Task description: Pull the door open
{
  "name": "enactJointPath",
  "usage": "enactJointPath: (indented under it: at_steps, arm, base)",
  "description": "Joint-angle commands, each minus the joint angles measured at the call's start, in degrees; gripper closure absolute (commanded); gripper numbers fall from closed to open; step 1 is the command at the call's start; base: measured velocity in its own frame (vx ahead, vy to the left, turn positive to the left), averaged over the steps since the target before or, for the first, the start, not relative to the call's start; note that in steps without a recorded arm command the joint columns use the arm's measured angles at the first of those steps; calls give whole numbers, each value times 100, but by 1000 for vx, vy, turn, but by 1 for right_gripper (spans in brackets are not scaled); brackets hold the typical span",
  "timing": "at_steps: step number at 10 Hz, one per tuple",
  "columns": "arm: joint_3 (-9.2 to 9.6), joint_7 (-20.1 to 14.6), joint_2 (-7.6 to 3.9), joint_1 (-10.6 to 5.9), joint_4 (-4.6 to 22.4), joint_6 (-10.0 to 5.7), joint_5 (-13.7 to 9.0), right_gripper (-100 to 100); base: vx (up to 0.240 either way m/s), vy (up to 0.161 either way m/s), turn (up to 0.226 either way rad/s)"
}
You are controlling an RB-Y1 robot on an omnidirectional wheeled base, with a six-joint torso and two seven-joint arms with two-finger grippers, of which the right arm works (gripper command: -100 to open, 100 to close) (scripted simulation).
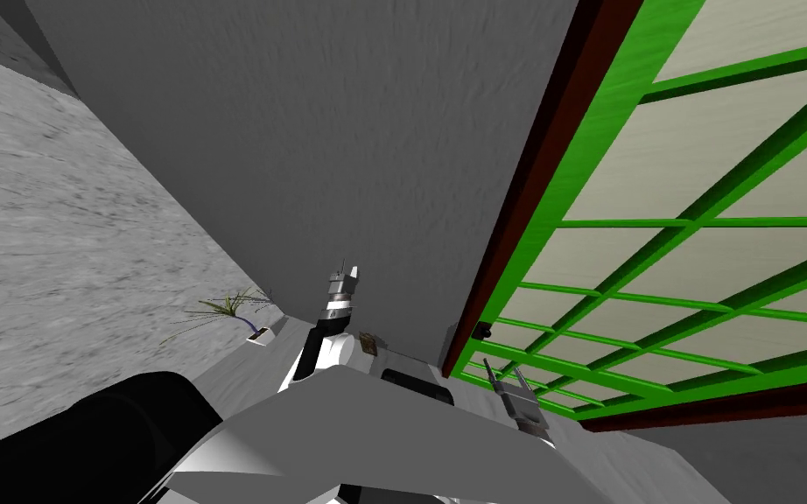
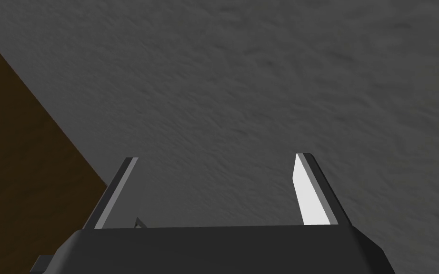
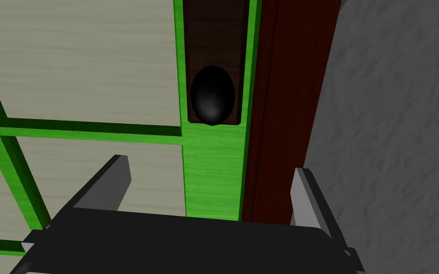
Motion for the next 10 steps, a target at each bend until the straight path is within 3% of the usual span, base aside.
enactJointPath:
  at_steps: [1,4,10]
  arm:
    - [-55,10,-45,-81,95,24,-53,-100]
    - [-150,27,-106,-209,254,55,-145,-100]
    - [-177,32,-120,-246,299,64,-171,-100]
  base:
    - [187,57,70]
    - [198,-20,74]
    - [7,6,-16]
